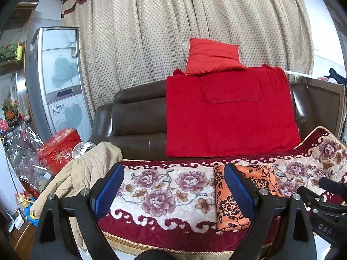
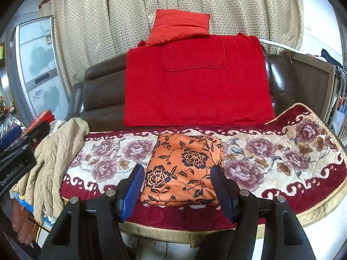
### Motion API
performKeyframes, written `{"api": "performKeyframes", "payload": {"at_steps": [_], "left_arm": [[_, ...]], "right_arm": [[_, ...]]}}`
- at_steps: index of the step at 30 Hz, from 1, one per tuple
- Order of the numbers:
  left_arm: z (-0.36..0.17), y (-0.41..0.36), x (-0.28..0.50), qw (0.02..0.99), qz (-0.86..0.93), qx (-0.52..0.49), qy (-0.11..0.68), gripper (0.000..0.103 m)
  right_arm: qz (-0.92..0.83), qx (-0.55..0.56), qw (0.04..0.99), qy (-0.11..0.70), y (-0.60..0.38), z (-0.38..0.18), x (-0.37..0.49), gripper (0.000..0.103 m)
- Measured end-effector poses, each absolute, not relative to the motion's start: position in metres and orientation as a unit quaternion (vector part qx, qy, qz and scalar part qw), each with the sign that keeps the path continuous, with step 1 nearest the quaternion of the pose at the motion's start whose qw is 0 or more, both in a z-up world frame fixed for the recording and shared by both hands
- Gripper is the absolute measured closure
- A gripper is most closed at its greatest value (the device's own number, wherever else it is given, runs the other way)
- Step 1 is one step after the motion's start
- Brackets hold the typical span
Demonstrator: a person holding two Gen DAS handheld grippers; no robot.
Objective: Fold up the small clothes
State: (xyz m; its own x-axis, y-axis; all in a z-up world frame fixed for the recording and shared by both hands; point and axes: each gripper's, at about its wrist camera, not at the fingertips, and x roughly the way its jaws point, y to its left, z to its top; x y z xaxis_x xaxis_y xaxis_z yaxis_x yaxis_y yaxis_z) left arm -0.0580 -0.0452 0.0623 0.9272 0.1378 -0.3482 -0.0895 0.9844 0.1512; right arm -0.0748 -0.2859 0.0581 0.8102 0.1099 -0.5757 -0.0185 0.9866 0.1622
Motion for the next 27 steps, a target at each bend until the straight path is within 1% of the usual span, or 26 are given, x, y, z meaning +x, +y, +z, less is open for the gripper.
{"api": "performKeyframes", "payload": {"at_steps": [6, 27], "left_arm": [[0.073, -0.04, -0.074, 0.982, 0.056, 0.062, 0.168, 0.008], [0.088, -0.031, -0.104, 0.986, 0.038, 0.054, 0.15, 0.007]], "right_arm": [[0.03, 0.079, 0.946, 0.313, -0.28, 0.061, -0.081, 0.036], [0.018, 0.07, 0.956, 0.285, -0.269, 0.085, -0.122, 0.035]]}}
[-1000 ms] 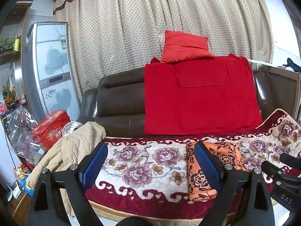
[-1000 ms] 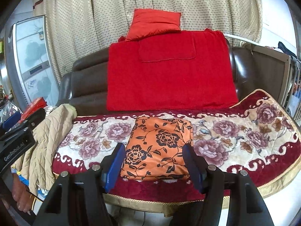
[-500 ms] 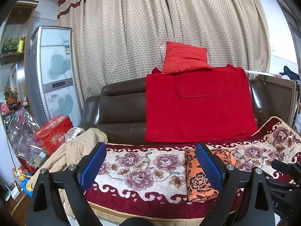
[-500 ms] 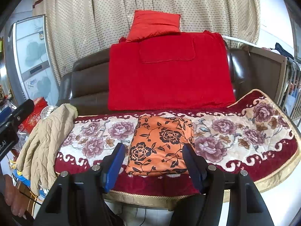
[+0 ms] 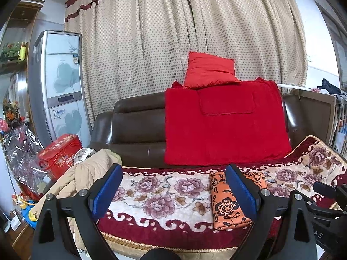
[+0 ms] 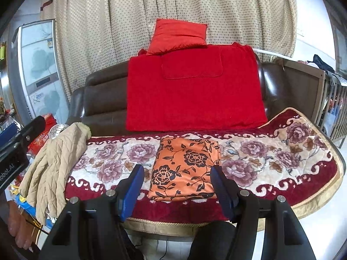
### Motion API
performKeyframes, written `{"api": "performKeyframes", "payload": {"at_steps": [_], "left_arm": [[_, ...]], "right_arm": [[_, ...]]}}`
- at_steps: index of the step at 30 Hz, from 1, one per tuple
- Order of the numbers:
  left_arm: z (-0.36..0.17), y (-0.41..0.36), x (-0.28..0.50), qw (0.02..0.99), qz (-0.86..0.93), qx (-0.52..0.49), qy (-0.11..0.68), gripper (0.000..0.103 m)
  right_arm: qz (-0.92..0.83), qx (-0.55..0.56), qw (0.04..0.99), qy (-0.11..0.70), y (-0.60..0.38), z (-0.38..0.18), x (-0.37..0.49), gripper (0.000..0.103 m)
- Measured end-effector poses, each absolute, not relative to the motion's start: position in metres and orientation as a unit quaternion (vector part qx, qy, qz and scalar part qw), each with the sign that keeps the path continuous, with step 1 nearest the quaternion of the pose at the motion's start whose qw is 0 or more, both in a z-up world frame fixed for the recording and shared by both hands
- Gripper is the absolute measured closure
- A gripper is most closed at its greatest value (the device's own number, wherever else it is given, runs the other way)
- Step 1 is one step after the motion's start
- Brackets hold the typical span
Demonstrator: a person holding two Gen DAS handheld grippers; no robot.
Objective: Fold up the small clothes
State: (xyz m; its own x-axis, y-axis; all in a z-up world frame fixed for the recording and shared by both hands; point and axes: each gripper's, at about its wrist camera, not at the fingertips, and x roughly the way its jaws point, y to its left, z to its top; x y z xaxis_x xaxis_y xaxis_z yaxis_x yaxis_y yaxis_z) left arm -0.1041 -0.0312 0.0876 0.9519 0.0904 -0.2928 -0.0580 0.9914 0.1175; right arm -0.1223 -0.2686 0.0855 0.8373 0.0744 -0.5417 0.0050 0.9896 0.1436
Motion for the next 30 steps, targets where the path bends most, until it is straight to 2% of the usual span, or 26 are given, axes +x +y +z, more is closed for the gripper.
{"api": "performKeyframes", "payload": {"at_steps": [30], "left_arm": [[0.078, -0.034, -0.079, 0.983, 0.008, 0.062, 0.17, 0.007]], "right_arm": [[-0.003, 0.064, 0.949, 0.309, -0.262, 0.08, -0.099, 0.035]]}}
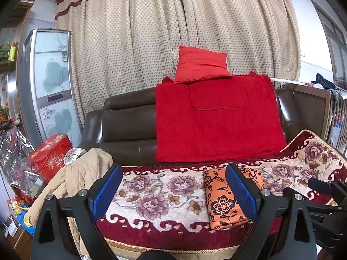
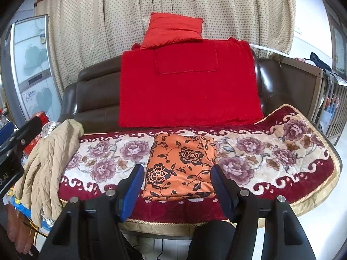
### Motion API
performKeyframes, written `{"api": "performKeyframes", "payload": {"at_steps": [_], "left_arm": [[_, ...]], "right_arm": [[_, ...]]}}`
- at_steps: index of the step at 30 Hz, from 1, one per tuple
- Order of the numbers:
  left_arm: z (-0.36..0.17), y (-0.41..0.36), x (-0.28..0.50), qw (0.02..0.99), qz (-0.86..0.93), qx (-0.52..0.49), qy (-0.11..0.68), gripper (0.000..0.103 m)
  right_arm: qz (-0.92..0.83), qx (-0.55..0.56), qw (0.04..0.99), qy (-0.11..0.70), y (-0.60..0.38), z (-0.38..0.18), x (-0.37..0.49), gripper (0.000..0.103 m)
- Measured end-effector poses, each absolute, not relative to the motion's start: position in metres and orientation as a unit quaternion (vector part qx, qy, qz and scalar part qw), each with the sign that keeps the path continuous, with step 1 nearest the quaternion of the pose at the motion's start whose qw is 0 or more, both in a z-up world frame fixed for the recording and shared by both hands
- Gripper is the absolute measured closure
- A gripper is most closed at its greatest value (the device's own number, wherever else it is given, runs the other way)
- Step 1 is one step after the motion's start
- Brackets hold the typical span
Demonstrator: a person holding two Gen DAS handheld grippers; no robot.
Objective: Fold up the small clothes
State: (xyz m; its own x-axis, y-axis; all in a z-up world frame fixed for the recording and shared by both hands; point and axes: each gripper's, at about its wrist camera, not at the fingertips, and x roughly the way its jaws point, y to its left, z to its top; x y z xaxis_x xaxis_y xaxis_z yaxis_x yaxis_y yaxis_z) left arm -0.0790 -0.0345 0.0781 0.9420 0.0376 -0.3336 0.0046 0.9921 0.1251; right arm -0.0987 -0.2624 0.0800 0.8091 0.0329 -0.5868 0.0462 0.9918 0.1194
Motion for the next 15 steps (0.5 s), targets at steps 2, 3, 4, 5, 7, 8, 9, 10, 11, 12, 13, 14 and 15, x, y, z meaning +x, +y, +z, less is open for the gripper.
{"api": "performKeyframes", "payload": {"at_steps": [2, 3, 4, 5, 7, 8, 9, 10, 11, 12, 13, 14, 15], "left_arm": [[0.075, -0.034, -0.072, 0.982, 0.007, 0.063, 0.175, 0.007], [0.074, -0.033, -0.069, 0.982, 0.007, 0.062, 0.177, 0.007], [0.074, -0.033, -0.066, 0.982, 0.007, 0.062, 0.179, 0.007], [0.073, -0.033, -0.063, 0.982, 0.007, 0.061, 0.181, 0.007], [0.07, -0.032, -0.056, 0.981, 0.007, 0.059, 0.186, 0.007], [0.069, -0.031, -0.052, 0.98, 0.006, 0.058, 0.188, 0.007], [0.068, -0.031, -0.049, 0.98, 0.006, 0.058, 0.19, 0.007], [0.067, -0.031, -0.045, 0.98, 0.006, 0.058, 0.192, 0.007], [0.065, -0.032, -0.041, 0.979, 0.006, 0.058, 0.194, 0.007], [0.064, -0.032, -0.038, 0.979, 0.005, 0.059, 0.197, 0.007], [0.063, -0.032, -0.034, 0.978, 0.005, 0.059, 0.199, 0.007], [0.062, -0.032, -0.031, 0.978, 0.005, 0.059, 0.201, 0.007], [0.061, -0.032, -0.028, 0.977, 0.005, 0.059, 0.203, 0.007]], "right_arm": [[-0.004, 0.064, 0.947, 0.313, -0.262, 0.077, -0.094, 0.035], [-0.005, 0.064, 0.946, 0.317, -0.262, 0.075, -0.089, 0.035], [-0.005, 0.064, 0.946, 0.319, -0.262, 0.074, -0.087, 0.035], [-0.005, 0.065, 0.945, 0.321, -0.262, 0.073, -0.084, 0.035], [-0.007, 0.062, 0.944, 0.324, -0.262, 0.07, -0.077, 0.035], [-0.008, 0.06, 0.944, 0.326, -0.261, 0.07, -0.074, 0.035], [-0.009, 0.058, 0.943, 0.328, -0.26, 0.069, -0.07, 0.035], [-0.008, 0.058, 0.942, 0.33, -0.261, 0.068, -0.066, 0.035], [-0.008, 0.058, 0.942, 0.331, -0.261, 0.068, -0.063, 0.035], [-0.007, 0.058, 0.941, 0.333, -0.261, 0.067, -0.058, 0.035], [-0.007, 0.057, 0.941, 0.334, -0.26, 0.066, -0.055, 0.035], [-0.007, 0.056, 0.941, 0.335, -0.26, 0.065, -0.052, 0.035], [-0.006, 0.055, 0.94, 0.336, -0.259, 0.064, -0.048, 0.035]]}}
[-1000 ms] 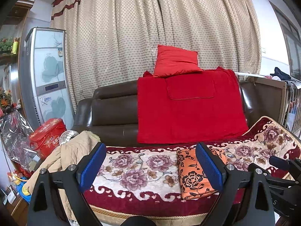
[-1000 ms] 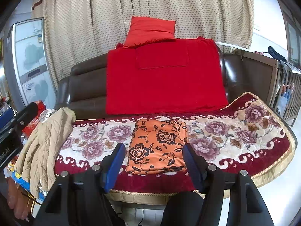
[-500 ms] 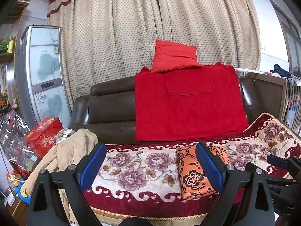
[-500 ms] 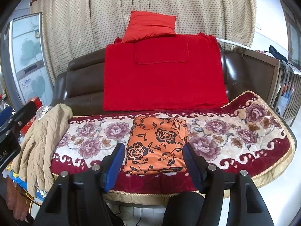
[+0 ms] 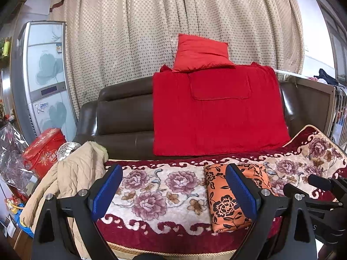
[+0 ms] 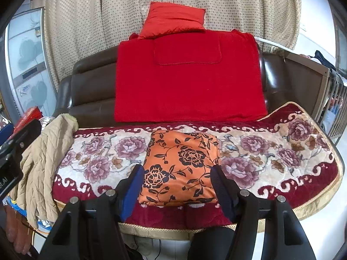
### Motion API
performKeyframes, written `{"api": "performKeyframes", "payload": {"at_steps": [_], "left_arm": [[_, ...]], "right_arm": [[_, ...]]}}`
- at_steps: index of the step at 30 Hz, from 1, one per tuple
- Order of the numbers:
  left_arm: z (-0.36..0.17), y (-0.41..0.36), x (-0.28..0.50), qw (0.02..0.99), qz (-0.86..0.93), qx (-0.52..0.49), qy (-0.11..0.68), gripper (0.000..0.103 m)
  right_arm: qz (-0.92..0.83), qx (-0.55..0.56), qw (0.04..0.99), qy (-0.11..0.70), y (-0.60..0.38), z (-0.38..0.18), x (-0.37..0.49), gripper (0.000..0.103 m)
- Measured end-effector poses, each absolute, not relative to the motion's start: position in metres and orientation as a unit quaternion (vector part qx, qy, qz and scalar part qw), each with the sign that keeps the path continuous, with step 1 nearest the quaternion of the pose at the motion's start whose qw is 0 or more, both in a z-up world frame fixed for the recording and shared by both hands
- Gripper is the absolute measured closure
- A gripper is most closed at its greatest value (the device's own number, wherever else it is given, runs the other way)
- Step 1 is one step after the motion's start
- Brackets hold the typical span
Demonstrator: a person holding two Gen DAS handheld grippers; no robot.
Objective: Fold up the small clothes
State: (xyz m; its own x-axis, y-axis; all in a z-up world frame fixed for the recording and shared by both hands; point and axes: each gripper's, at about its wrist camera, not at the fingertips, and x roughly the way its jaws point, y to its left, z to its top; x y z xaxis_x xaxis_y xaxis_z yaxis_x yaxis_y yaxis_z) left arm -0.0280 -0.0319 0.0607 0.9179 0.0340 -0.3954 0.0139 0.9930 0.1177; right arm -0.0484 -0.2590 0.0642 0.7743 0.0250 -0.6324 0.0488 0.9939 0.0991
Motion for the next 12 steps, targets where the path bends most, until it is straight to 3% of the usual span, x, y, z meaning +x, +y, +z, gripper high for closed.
{"api": "performKeyframes", "payload": {"at_steps": [12], "left_arm": [[0.043, -0.041, 0.023, 0.972, -0.022, 0.048, 0.23, 0.007]], "right_arm": [[0.006, 0.054, 0.933, 0.355, -0.259, 0.049, -0.001, 0.035]]}}
